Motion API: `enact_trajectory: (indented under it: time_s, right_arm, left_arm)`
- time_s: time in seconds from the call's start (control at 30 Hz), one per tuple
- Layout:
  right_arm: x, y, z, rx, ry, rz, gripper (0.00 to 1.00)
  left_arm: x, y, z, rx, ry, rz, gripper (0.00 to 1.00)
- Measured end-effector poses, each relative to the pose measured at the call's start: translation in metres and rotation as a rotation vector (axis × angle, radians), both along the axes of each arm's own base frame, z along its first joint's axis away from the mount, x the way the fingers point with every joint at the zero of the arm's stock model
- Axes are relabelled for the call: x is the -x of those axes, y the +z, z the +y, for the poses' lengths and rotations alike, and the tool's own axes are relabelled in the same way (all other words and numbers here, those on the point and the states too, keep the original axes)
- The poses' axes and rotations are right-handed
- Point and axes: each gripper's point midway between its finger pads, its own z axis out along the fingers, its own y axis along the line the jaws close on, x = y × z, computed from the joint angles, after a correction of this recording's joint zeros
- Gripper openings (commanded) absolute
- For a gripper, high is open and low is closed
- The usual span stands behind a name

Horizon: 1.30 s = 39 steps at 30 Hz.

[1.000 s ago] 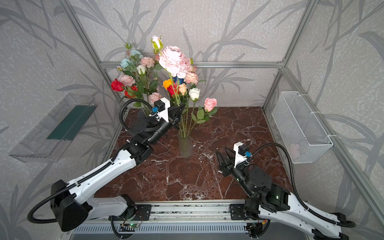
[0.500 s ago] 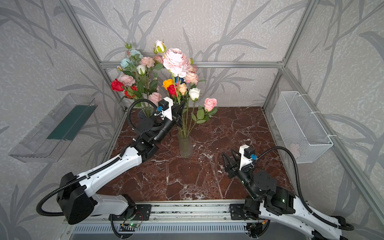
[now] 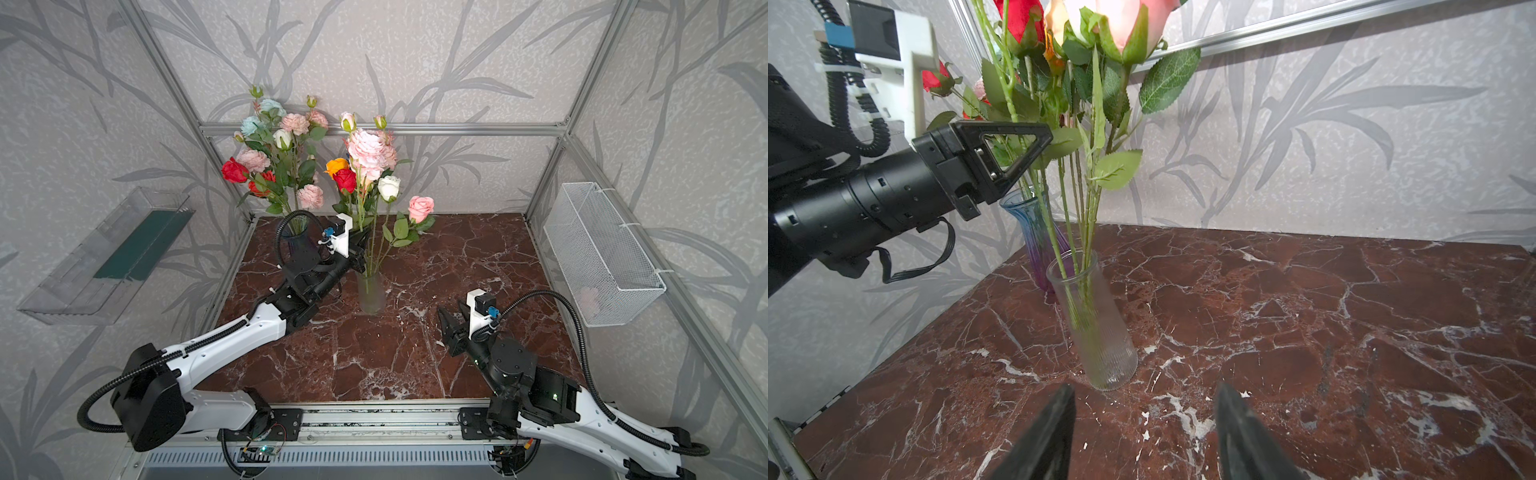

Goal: Arrange the flowers into the vase
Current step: 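Lower the carnation stem into the glass cylinder with the left gripper, then open the left gripper and withdraw it from the cylinder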

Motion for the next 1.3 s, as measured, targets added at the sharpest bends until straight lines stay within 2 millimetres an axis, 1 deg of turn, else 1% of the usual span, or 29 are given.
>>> enact_trajectory:
  time_s: [0.1,0.17,0.27,0.33,0.4,0.47,0.57,0.7,0.77,0.83,0.9,0.93,0.97,1.07,1.17,1.2,1.27,1.3]
  right_arm:
    - [0.000,0.000,0.000,0.000,0.000,0.000,0.56]
    - [0.000,0.000,0.000,0.001,-0.001,0.001,0.56]
    - [-0.001,-0.002,0.002,0.011,-0.002,0.004,0.57]
    - [-0.002,-0.004,0.003,0.019,-0.003,0.008,0.57]
    - [-0.002,-0.005,0.004,0.027,-0.004,0.011,0.57]
    - [-0.003,-0.006,0.005,0.036,-0.004,0.012,0.57]
    - [-0.004,-0.005,0.007,0.052,-0.006,0.010,0.58]
    - [-0.005,-0.001,0.009,0.065,-0.006,0.008,0.58]
    - [-0.006,0.002,0.010,0.071,-0.005,0.005,0.59]
    - [-0.006,0.006,0.010,0.073,-0.006,0.002,0.60]
    - [-0.007,0.009,0.011,0.077,-0.007,-0.001,0.62]
    - [-0.007,0.010,0.011,0.081,-0.007,-0.001,0.63]
    - [-0.007,0.011,0.011,0.084,-0.007,-0.001,0.63]
    - [-0.007,0.015,0.011,0.103,-0.007,0.003,0.66]
    - [-0.006,0.024,0.010,0.115,-0.004,-0.007,0.75]
    - [-0.006,0.027,0.010,0.123,-0.002,-0.013,0.77]
    - [-0.007,0.031,0.010,0.144,-0.005,-0.018,0.80]
    - [-0.008,0.034,0.012,0.161,-0.006,-0.021,0.85]
  left_arm:
    - [0.000,-0.004,-0.001,0.002,-0.005,0.020,0.30]
    - [0.000,-0.013,-0.003,-0.017,-0.015,0.059,0.42]
    - [0.004,-0.027,-0.005,-0.048,-0.037,0.145,0.53]
    - [0.011,-0.031,-0.002,-0.059,-0.048,0.199,0.56]
    - [0.023,-0.031,0.002,-0.061,-0.062,0.240,0.57]
    - [0.037,-0.025,0.009,-0.052,-0.071,0.263,0.58]
    - [0.057,-0.012,0.025,-0.022,-0.071,0.267,0.62]
    - [0.077,-0.003,0.045,-0.010,-0.059,0.273,0.64]
    - [0.085,-0.003,0.054,-0.016,-0.048,0.287,0.65]
    - [0.093,-0.005,0.064,-0.028,-0.032,0.303,0.69]
    - [0.101,-0.006,0.074,-0.038,-0.013,0.315,0.76]
    - [0.106,-0.007,0.082,-0.043,0.001,0.322,0.83]
    - [0.110,-0.007,0.089,-0.045,0.014,0.329,0.99]
    - [0.127,-0.005,0.110,-0.045,0.045,0.342,0.99]
    - [0.146,0.009,0.134,-0.029,0.079,0.324,0.99]
    - [0.151,0.013,0.141,-0.025,0.090,0.316,0.99]
    - [0.163,0.023,0.160,-0.009,0.132,0.291,0.99]
    - [0.167,0.025,0.169,-0.005,0.155,0.283,0.99]
